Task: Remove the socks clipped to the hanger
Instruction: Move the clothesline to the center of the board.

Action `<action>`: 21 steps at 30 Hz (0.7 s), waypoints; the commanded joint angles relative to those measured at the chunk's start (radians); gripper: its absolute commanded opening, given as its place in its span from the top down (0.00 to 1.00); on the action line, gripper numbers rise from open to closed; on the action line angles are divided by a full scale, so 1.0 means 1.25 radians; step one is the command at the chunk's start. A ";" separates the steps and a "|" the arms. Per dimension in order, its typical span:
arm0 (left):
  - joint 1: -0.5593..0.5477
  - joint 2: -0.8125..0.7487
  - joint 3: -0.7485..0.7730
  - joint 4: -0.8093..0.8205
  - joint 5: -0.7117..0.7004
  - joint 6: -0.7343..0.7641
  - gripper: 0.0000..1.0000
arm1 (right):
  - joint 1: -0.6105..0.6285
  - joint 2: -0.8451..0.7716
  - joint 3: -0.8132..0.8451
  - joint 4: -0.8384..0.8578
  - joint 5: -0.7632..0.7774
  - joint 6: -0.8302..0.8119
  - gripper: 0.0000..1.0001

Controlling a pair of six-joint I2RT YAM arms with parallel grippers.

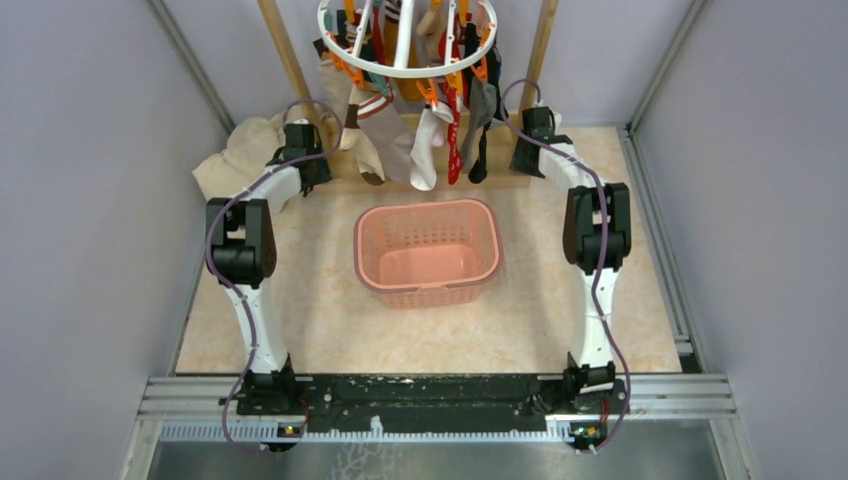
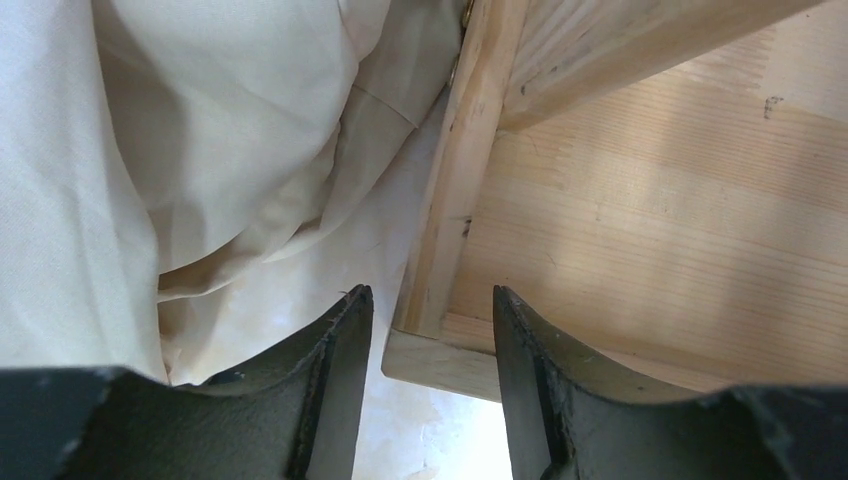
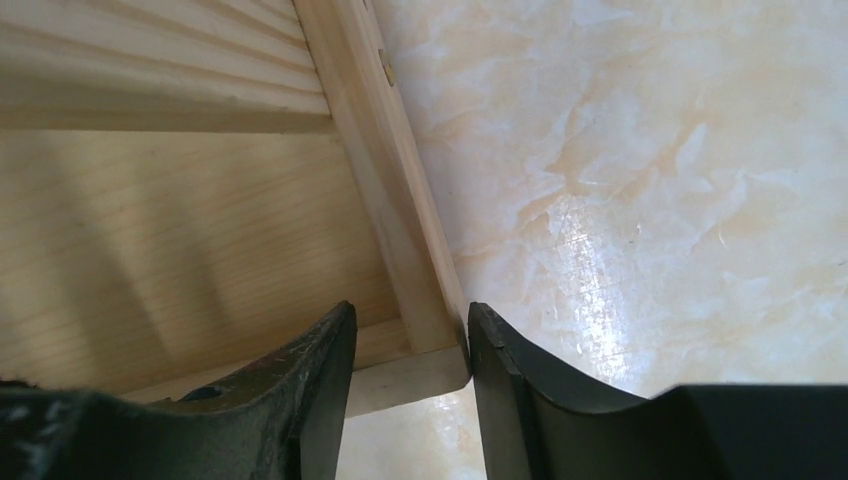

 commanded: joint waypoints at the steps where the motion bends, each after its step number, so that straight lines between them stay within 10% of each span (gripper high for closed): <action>1: 0.002 0.036 0.006 -0.057 0.014 0.011 0.49 | 0.012 0.028 0.049 -0.054 0.009 -0.021 0.57; 21: -0.020 -0.089 -0.180 -0.051 0.051 -0.038 0.55 | 0.023 -0.097 -0.203 0.004 -0.013 -0.026 0.69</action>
